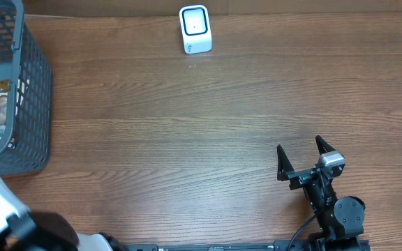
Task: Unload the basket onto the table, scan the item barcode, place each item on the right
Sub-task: 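Lower the left gripper into the basket and grasp the Kleenex tissue pack, then carry the tissue pack with the left gripper toward the table center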
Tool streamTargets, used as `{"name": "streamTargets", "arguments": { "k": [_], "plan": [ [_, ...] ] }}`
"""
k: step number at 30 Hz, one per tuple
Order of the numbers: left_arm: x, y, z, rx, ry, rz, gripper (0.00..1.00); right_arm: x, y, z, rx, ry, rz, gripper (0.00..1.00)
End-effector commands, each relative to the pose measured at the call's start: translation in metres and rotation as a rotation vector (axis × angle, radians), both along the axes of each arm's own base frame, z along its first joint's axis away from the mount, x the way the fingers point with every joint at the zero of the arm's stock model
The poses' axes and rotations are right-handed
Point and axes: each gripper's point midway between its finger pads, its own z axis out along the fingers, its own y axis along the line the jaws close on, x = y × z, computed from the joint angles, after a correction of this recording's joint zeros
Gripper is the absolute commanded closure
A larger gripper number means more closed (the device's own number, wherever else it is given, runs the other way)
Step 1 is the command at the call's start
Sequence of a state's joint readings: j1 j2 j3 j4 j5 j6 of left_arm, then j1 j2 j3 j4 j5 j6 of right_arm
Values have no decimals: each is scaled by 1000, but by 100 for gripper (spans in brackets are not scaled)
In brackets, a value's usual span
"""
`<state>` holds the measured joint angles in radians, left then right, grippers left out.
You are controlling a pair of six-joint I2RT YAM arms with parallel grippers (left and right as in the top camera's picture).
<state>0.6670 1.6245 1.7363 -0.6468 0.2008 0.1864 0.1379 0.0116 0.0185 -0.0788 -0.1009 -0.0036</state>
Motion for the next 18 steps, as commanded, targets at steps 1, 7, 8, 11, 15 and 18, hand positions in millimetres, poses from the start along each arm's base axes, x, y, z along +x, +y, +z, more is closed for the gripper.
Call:
{"name": "streamTargets", "arguments": {
  "k": [1, 7, 8, 11, 15, 18],
  "plan": [
    [-22, -25, 71, -9, -178, 36, 58, 0, 0, -2, -1, -4, 2, 0],
    [-49, -78, 106, -115, -270, -18, 60, 0, 0, -2, -1, -4, 2, 0],
    [-51, -90, 106, -141, -266, -38, 60, 0, 0, -2, -1, -4, 2, 0],
    [-52, -125, 100, -194, -231, -107, 61, 0, 0, -2, -1, -4, 2, 0],
    [-43, -177, 84, -237, -151, -221, 63, 0, 0, -2, -1, -4, 2, 0],
    [-40, -207, 70, -279, -93, -240, 62, 0, 0, -2, -1, -4, 2, 0]
  ]
}}
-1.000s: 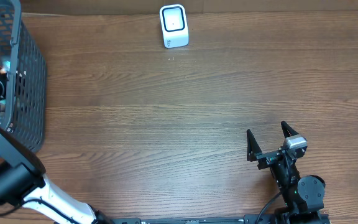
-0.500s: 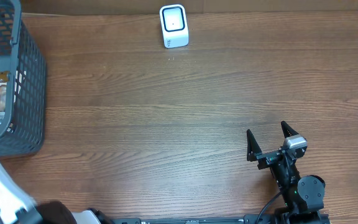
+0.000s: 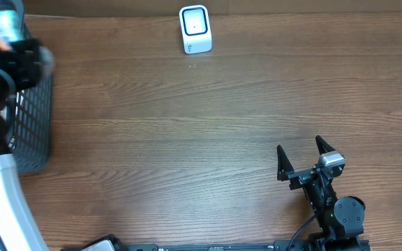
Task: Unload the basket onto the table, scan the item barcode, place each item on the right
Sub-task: 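Carry the tissue pack with the left gripper toward the table center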
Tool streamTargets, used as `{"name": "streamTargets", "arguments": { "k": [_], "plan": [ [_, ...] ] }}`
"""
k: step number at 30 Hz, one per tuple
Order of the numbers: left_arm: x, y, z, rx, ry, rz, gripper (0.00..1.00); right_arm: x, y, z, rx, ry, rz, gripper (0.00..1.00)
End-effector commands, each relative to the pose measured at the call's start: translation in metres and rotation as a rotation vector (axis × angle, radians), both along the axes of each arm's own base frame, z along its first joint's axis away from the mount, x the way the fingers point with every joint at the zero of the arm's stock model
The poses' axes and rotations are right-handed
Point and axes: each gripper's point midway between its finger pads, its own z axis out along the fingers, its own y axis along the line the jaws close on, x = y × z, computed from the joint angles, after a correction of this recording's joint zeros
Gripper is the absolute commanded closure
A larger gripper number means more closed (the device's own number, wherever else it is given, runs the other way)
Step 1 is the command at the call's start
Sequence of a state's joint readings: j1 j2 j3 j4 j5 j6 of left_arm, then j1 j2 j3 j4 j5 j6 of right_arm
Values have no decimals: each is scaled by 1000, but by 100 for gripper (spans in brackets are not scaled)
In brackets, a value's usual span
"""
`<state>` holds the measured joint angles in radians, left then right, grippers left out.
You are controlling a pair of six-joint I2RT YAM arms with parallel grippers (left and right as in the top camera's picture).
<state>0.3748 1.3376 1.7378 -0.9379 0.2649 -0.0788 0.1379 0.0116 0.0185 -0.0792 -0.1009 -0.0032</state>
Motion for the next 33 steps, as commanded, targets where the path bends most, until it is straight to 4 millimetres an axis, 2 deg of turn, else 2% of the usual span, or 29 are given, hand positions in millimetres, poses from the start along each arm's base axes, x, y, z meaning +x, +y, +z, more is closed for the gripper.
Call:
{"name": "streamTargets", "arguments": {
  "k": [1, 9, 18, 26, 33],
  "plan": [
    [1, -41, 7, -35, -2, -42, 62, 0, 0, -2, -1, -4, 2, 0],
    [3, -137, -41, -52, 128, -219, 62, 0, 0, -2, -1, -4, 2, 0],
    [-1, -229, -130, -16, 284, -376, 65, 0, 0, -2, -1, -4, 2, 0],
    [-6, -279, -207, 9, 414, -470, 65, 0, 0, -2, -1, -4, 2, 0],
    [-9, -309, -256, 53, 515, -528, 65, 0, 0, -2, -1, -4, 2, 0]
  ]
}}
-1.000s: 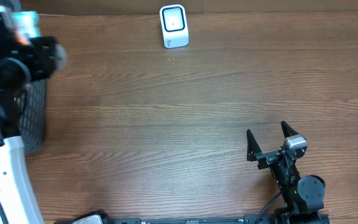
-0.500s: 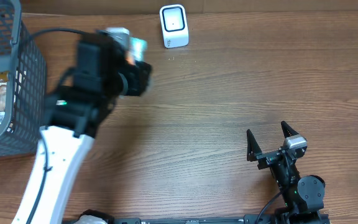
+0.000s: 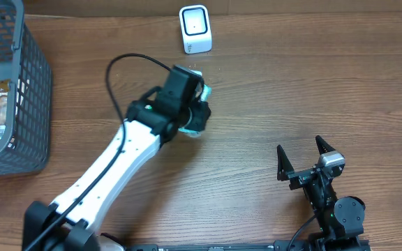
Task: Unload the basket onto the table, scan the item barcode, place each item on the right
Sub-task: 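Carry the tissue pack with the left gripper toward the table center, then lower the tissue pack onto the table and open the left gripper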
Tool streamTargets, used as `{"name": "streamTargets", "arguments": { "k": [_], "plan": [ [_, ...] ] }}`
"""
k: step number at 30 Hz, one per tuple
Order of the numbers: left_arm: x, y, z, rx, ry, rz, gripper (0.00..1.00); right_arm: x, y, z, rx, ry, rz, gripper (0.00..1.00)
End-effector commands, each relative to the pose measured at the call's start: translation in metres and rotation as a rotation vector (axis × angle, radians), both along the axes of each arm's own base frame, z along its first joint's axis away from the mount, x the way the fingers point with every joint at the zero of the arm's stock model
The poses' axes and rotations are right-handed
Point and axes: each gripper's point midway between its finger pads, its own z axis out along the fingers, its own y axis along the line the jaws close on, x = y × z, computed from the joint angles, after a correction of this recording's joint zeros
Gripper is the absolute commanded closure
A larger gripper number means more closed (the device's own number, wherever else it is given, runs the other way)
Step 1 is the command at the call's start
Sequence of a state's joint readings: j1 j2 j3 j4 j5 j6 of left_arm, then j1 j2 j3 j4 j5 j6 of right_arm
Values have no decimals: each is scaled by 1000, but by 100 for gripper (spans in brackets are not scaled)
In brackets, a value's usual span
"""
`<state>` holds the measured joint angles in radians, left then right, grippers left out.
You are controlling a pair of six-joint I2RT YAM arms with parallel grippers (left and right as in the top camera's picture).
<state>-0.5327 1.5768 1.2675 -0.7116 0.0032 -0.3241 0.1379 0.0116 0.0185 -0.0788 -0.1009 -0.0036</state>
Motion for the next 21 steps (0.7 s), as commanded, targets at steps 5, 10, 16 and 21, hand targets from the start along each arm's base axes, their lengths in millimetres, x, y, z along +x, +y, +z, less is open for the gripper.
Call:
{"name": "streamTargets", "arguments": {
  "k": [5, 10, 16, 21],
  "plan": [
    [1, -35, -35, 21, 34, -46, 65, 0, 0, -2, -1, -4, 2, 0],
    [-1, -48, -56, 33, 64, -61, 65, 0, 0, -2, -1, -4, 2, 0],
    [-5, -59, -80, 56, 97, -86, 64, 0, 0, -2, -1, -4, 2, 0],
    [-4, -63, -90, 55, 108, -77, 64, 0, 0, -2, -1, -4, 2, 0]
  ]
}}
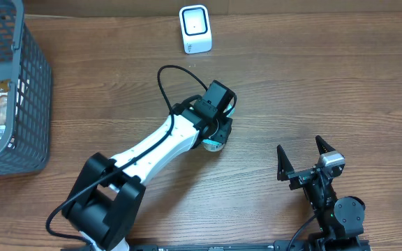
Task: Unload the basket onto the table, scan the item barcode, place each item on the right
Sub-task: 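Lower the tissue pack onto the table and open the left gripper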
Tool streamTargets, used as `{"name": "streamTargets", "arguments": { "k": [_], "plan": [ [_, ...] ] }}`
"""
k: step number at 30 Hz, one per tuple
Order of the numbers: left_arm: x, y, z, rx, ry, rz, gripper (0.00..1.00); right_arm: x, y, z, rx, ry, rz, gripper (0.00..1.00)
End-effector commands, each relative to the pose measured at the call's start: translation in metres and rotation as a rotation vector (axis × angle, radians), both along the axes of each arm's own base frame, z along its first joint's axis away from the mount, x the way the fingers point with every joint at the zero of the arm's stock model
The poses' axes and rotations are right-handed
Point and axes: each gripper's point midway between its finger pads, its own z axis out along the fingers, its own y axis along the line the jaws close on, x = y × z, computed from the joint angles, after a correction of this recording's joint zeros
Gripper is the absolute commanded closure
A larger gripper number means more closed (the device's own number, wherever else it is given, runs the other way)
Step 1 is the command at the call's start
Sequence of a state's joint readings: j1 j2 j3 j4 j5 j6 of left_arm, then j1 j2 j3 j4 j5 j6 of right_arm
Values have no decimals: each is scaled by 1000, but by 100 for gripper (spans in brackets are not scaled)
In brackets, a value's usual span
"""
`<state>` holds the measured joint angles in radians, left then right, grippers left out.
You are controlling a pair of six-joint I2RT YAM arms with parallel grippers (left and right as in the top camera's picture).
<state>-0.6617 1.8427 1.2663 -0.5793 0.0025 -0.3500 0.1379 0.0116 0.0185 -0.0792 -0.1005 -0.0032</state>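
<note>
The white barcode scanner [195,29] stands at the table's far edge, its window facing up. My left arm reaches from the front left to the table's middle. Its wrist covers the left gripper [216,134], whose fingers are hidden. A small white and teal item [213,145] peeks out under the wrist, well in front of the scanner and a little right of it. It looks held, low over the wood. My right gripper [299,145] rests open at the front right with nothing between its fingers.
A grey mesh basket [35,84] stands at the left edge with red and white snack packets inside. The left arm's black cable [167,87] loops up over the table between the wrist and the scanner.
My left gripper and the item have moved right and nearer the table's front, from just in front of the scanner to the middle. The right arm has not moved.
The left arm was first down at the far left beside the basket, then its wrist was over the basket. Later it stood just in front of the scanner with a white and teal item. Now it is further right and nearer the front. The right gripper stayed open throughout.
</note>
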Motion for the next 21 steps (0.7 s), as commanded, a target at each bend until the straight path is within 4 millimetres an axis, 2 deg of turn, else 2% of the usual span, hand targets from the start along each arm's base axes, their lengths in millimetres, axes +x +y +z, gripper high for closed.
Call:
{"name": "streamTargets", "arguments": {
  "k": [1, 21],
  "plan": [
    [4, -4, -1, -8, -10, 29, 64, 0, 0, -2, -1, -4, 2, 0],
    [7, -6, 0, -18, -16, 36, 61, 0, 0, -2, -1, -4, 2, 0]
  ]
}}
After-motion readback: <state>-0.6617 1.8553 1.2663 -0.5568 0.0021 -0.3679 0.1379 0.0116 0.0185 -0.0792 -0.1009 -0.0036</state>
